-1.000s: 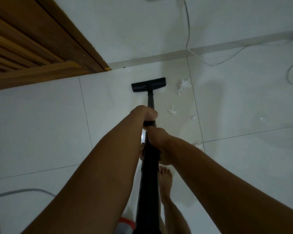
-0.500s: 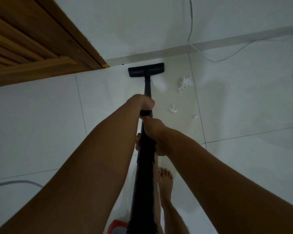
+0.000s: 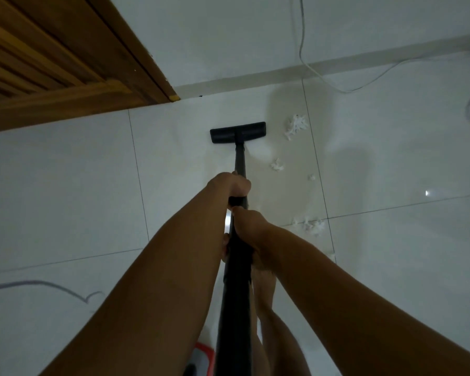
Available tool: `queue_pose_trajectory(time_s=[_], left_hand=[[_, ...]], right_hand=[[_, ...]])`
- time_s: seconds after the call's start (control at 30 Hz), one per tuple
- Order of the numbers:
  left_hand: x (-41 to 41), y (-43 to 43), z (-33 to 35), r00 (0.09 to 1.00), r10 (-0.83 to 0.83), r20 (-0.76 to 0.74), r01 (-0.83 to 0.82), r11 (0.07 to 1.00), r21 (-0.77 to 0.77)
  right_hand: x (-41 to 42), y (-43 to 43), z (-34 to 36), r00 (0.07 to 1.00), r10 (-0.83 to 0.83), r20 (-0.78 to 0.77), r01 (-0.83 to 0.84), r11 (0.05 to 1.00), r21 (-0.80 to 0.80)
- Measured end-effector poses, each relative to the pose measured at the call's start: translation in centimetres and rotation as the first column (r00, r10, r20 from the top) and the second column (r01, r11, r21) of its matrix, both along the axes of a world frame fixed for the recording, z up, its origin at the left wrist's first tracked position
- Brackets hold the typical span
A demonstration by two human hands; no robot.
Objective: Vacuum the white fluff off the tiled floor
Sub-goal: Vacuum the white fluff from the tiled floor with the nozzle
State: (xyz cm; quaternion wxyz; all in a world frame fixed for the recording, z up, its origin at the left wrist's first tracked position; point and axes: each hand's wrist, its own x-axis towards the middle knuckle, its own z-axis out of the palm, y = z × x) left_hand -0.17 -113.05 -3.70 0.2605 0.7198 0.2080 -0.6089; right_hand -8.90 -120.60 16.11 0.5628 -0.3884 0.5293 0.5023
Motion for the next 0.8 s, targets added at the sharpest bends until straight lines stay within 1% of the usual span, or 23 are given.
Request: queue_pose_trajectory(time_s=[0.03, 0.07, 0.13, 0.2, 0.23, 0.27, 0.3, 0.37, 0.4, 0.43, 0.47, 0.5, 0.53, 0.57, 0.6, 0.63, 0.67, 0.7, 0.73, 0.77, 0.8], left_hand=[[-1.4, 0.0, -0.1, 1.0, -0.003, 0.001, 0.003, 1.0, 0.006], [-2.8, 0.0, -0.2, 1.0, -0.007, 0.0, 0.007, 1.0, 0.01], [-5.4, -0.1, -0.6, 1.0, -0.009, -0.004, 0.009, 1.0, 0.012], [-8.0, -0.2, -1.0, 1.0, -0.004, -0.016, 0.004, 1.0, 0.018], [-9.3, -0.2, -1.0, 1.0, -0.003, -0.015, 0.003, 1.0, 0.023], [-10.4, -0.3, -1.1, 1.0, -0.005, -0.009, 0.005, 1.0, 0.027], [-11.6, -0.3, -1.1, 1.0, -0.005, -0.003, 0.005, 1.0, 0.028], [-13.8, -0.3, -1.1, 1.0, 0.0, 0.001, 0.0, 1.0, 0.029], [-14.9, -0.3, -1.1, 1.0, 0.007, -0.001, -0.007, 1.0, 0.03], [-16.0, -0.4, -1.0, 1.0, 0.01, -0.001, -0.01, 0.999, 0.032], [-17.0, -0.5, -1.0, 1.0, 0.01, 0.001, -0.01, 0.999, 0.035], [-18.2, -0.6, -1.1, 1.0, 0.004, 0.002, -0.004, 0.999, 0.037], [-19.3, -0.6, -1.2, 1.0, -0.005, 0.004, 0.005, 0.999, 0.037], [-20.5, -0.6, -1.3, 1.0, -0.011, 0.003, 0.011, 0.999, 0.035], [-21.6, -0.6, -1.6, 1.0, -0.016, -0.001, 0.016, 0.999, 0.037], [-22.9, -0.7, -1.6, 1.0, -0.018, -0.002, 0.018, 0.999, 0.038], [-24.1, -0.8, -1.8, 1.0, -0.02, 0.001, 0.02, 0.999, 0.04], [-25.5, -0.8, -1.8, 1.0, -0.025, 0.003, 0.025, 0.999, 0.039], [-27.0, -0.9, -1.4, 1.0, -0.024, 0.005, 0.024, 0.999, 0.034], [-28.5, -1.1, -1.2, 1.0, -0.026, 0.01, 0.025, 0.999, 0.028], [-30.0, -1.1, -1.2, 0.999, -0.033, 0.018, 0.032, 0.999, 0.023]], right_hand=[[-1.2, 0.1, 0.1, 1.0, 0.027, 0.008, -0.026, 1.0, -0.015], [-2.4, 0.3, -0.6, 1.0, -0.005, 0.029, 0.005, 1.0, -0.009], [-5.0, 0.5, -1.8, 0.997, 0.068, 0.048, -0.064, 0.995, -0.078], [-7.4, -0.1, -0.8, 0.986, 0.16, 0.035, -0.157, 0.985, -0.076], [-8.7, -0.3, -0.6, 0.986, 0.164, 0.01, -0.164, 0.986, -0.019], [-10.3, -0.6, -0.8, 0.988, 0.157, 0.0, -0.157, 0.988, -0.008], [-11.5, -0.8, -0.7, 0.991, 0.128, -0.029, -0.129, 0.991, -0.04], [-13.6, -0.6, -1.2, 0.996, 0.084, -0.033, -0.085, 0.995, -0.05], [-14.9, -0.7, -2.2, 0.995, 0.1, -0.002, -0.1, 0.993, -0.06], [-16.1, -0.7, -3.7, 0.997, 0.072, 0.014, -0.071, 0.995, -0.063], [-17.4, -0.8, -4.9, 0.989, 0.135, 0.064, -0.127, 0.985, -0.115], [-18.4, -1.0, -4.7, 0.982, 0.176, 0.073, -0.165, 0.978, -0.131], [-19.4, -1.4, -3.9, 0.985, 0.16, 0.057, -0.154, 0.983, -0.102], [-20.2, -1.5, -2.8, 0.987, 0.157, 0.033, -0.156, 0.987, -0.039], [-21.8, -1.7, -3.2, 0.979, 0.201, 0.02, -0.201, 0.979, -0.015], [-23.0, -1.6, -2.5, 0.975, 0.217, 0.04, -0.212, 0.973, -0.091], [-24.4, -1.7, -1.8, 0.984, 0.18, 0.018, -0.178, 0.981, -0.083], [-26.0, -1.8, -3.0, 0.999, 0.035, -0.006, -0.035, 0.999, -0.035], [-27.6, -1.6, -3.0, 1.0, 0.02, -0.003, -0.02, 0.999, -0.028], [-29.2, -1.4, -3.7, 0.997, -0.079, 0.005, 0.079, 0.997, -0.012], [-30.8, -1.3, -4.2, 0.996, -0.086, 0.03, 0.086, 0.996, -0.018]])
